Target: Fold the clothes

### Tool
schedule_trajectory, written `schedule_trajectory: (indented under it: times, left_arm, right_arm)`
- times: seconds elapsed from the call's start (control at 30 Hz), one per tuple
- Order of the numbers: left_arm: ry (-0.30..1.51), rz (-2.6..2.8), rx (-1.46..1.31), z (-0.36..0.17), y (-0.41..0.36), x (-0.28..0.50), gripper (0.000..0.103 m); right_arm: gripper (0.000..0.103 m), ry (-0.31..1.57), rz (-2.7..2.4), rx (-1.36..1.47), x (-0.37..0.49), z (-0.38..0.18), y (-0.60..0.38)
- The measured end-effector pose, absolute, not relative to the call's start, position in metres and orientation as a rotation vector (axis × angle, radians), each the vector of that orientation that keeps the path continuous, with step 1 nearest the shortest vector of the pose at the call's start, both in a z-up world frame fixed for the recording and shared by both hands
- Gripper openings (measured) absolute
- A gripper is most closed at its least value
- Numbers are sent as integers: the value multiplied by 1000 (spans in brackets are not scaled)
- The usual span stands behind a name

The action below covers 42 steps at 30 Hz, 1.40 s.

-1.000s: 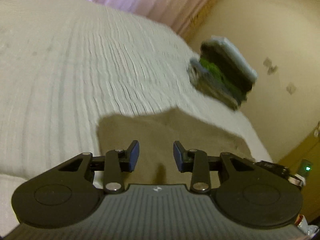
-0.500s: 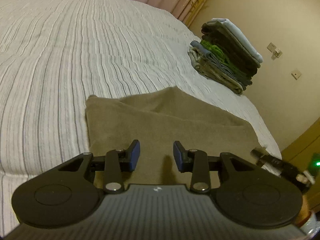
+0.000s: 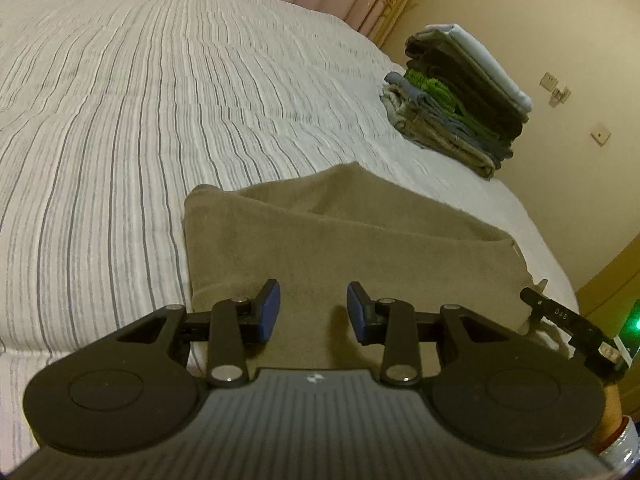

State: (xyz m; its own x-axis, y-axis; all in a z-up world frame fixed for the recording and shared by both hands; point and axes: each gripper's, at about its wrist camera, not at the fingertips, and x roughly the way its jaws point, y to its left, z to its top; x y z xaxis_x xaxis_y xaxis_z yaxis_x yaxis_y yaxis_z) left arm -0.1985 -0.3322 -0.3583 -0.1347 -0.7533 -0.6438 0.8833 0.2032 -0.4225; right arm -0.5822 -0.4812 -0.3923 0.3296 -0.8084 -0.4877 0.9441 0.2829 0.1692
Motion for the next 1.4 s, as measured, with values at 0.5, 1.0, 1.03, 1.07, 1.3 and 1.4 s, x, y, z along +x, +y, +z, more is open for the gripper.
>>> schedule_trajectory:
  times: [0.5, 1.0, 1.03, 1.07, 1.3, 1.4]
  left_arm:
    - [933, -1396, 164, -358, -325, -187, 30]
    - [793, -1385, 277, -340, -344, -180, 10]
    - [782, -1386, 286, -339, -346, -178, 10]
    - [774, -1387, 301, -341, -351, -178, 10]
    - [743, -1313, 384, -374, -395, -159, 9]
    - [739, -1284, 361, -361, -384, -155, 9]
  right_arm:
    - [3, 274, -1280, 300, -587, -379, -456]
    - [65, 397, -1083, 362, -568, -344, -483]
    - [58, 431, -1030, 365, -557, -349, -490]
    - [51, 461, -995, 359, -547, -355, -498]
    - [51, 569, -1088, 354, -538, -389, -554]
    - [51, 547, -1160, 347, -556, -373, -547]
